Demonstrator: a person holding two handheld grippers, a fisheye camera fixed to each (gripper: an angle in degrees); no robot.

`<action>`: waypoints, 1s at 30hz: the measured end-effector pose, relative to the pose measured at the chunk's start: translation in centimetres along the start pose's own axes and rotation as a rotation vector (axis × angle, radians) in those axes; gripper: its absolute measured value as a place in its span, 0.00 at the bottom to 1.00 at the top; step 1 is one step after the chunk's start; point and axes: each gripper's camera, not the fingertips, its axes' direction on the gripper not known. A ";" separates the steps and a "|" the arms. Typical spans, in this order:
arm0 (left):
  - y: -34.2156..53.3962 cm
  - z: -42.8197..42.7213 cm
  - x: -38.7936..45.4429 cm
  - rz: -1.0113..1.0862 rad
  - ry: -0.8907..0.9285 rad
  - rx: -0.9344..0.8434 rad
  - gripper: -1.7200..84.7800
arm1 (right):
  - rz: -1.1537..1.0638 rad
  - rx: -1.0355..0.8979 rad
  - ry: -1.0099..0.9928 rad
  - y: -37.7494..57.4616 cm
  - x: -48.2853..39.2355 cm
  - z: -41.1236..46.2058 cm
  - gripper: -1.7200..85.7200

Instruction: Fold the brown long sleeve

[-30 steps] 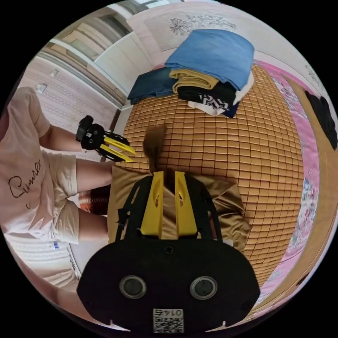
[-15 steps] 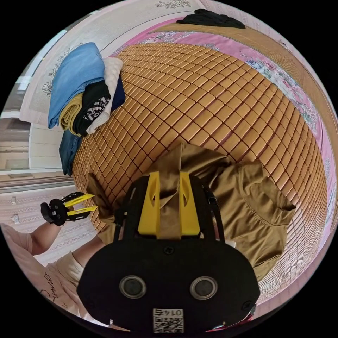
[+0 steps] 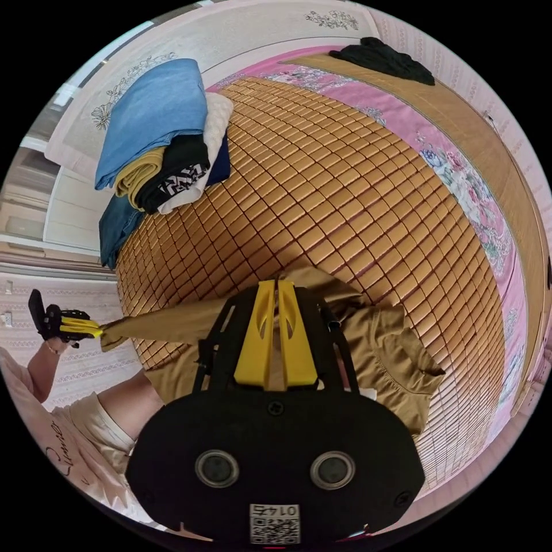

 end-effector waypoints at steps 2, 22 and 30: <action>0.1 -3.3 -2.5 -0.083 -0.015 0.033 0.01 | -0.062 0.004 0.008 -1.1 -1.3 -0.1 0.01; -7.6 0.3 -5.5 -0.178 -0.322 0.075 0.12 | 0.043 0.000 0.130 -1.6 -2.8 5.1 0.04; -7.9 -0.8 -7.4 -0.309 -0.372 0.057 0.01 | 0.000 -0.025 0.160 -0.9 -2.9 5.3 0.03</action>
